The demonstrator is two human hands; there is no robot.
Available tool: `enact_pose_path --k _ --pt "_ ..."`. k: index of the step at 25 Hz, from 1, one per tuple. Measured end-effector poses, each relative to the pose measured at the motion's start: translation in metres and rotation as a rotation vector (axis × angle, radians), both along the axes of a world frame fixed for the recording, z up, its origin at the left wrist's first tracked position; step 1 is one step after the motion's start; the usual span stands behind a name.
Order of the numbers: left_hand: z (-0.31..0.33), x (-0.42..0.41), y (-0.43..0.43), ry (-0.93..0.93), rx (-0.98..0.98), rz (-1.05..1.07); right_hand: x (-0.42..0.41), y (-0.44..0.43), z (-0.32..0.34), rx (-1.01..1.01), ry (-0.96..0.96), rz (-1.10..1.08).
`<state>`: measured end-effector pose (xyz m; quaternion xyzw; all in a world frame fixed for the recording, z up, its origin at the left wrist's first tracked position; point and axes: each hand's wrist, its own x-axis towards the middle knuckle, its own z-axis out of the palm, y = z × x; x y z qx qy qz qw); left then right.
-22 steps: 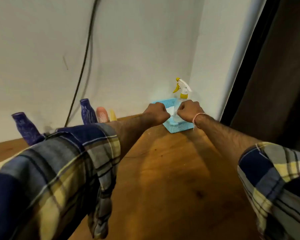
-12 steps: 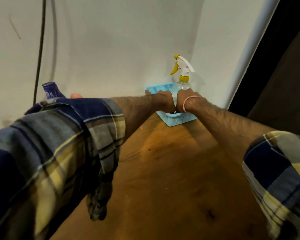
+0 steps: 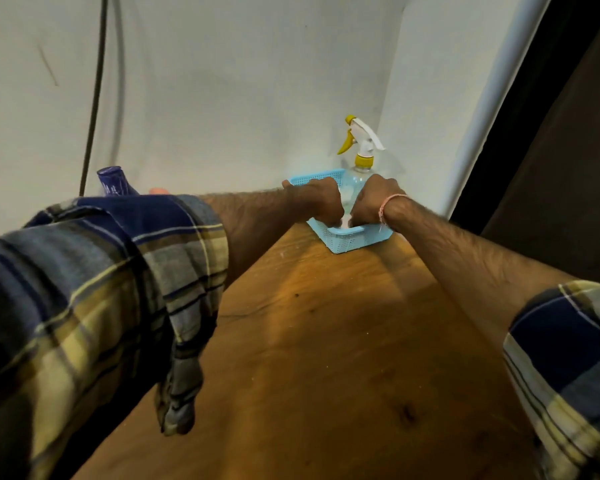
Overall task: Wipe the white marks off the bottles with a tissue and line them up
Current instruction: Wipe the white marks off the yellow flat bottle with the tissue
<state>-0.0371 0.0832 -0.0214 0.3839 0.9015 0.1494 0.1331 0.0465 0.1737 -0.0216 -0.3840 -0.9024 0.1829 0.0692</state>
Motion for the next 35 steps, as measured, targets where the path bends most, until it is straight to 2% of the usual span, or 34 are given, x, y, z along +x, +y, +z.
enact_pose_path --k 4,8,12,15,20,24,26,29,32,35 --pt "0.020 0.002 -0.031 -0.198 0.352 -0.012 0.028 -0.013 0.026 -0.313 0.351 -0.012" --pt "0.048 0.025 -0.082 -0.469 0.705 0.081 0.062 -0.050 0.056 -0.756 0.622 0.031" --pt "0.061 0.060 -0.143 -0.773 0.931 0.216 0.092 -0.105 0.066 -1.143 0.754 0.109" --pt "0.056 0.082 -0.198 -0.788 1.018 0.263 0.106 -0.153 0.059 -1.290 0.724 0.220" --pt "0.029 0.099 -0.285 -0.773 1.035 0.288 0.104 -0.234 0.026 -1.372 0.700 0.273" --pt "-0.003 0.111 -0.360 -0.756 1.088 0.405 0.086 -0.293 -0.011 -1.502 0.658 0.234" --pt "-0.021 0.107 -0.391 -0.670 1.050 0.493 0.072 -0.317 -0.030 -1.546 0.658 0.194" --pt "-0.045 0.086 -0.427 -0.416 0.877 0.653 0.048 -0.339 -0.050 -1.506 0.698 0.151" --pt "-0.065 0.052 -0.453 -0.211 0.692 0.815 0.029 -0.348 -0.069 -1.363 0.732 0.169" --pt "-0.079 0.017 -0.455 -0.043 0.380 0.890 0.026 -0.346 -0.083 -1.285 0.774 0.193"
